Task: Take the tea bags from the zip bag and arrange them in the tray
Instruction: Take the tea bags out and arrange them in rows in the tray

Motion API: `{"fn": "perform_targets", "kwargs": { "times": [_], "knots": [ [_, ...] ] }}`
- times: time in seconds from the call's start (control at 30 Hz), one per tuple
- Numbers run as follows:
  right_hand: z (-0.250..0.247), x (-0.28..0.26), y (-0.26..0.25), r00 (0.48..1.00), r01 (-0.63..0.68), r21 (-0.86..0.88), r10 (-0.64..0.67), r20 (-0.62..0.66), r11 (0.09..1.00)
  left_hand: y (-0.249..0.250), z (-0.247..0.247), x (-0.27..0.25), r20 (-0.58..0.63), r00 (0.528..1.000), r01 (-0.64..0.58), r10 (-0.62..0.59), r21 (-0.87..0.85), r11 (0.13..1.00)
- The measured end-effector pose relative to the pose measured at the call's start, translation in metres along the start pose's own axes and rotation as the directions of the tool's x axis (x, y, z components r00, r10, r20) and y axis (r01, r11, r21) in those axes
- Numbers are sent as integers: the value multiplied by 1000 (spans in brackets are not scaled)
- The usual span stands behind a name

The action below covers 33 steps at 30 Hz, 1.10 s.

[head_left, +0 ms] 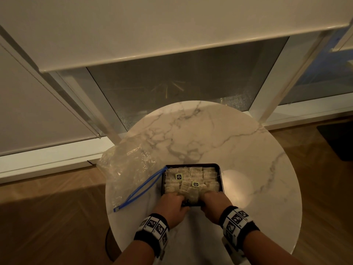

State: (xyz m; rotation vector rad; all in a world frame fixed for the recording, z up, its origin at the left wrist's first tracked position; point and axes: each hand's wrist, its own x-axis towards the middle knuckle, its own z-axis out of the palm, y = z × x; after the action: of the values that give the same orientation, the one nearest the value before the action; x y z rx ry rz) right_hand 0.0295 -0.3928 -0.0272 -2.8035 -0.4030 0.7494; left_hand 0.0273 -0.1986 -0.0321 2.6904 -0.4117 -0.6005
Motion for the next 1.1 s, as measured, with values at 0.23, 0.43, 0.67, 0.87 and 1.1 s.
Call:
{"fn": "perform_targets", "kwargs": {
  "times": [0.23, 0.43, 0.67, 0.87, 1.1],
  "knots": [
    [6, 10, -17, 994, 81, 166, -91, 53, 983, 13, 13, -3, 25, 999, -29, 28, 24, 999],
    [8, 14, -21, 993, 65, 205, -84, 85, 977, 15, 12, -2, 50, 999, 1, -4, 76, 997],
    [3, 8, -21, 991, 73, 233, -98, 95, 970, 12, 4, -4, -8, 999, 46, -46, 134, 990],
    [-11, -1, -9, 998, -64, 50, 63, 18, 997, -2, 2, -7, -32, 994, 105, -100, 308, 946],
    [-14, -2, -1, 983, -160, -177, 172, 57, 971, 0, 2, -8, 25, 992, 106, -121, 326, 939]
  ]
}}
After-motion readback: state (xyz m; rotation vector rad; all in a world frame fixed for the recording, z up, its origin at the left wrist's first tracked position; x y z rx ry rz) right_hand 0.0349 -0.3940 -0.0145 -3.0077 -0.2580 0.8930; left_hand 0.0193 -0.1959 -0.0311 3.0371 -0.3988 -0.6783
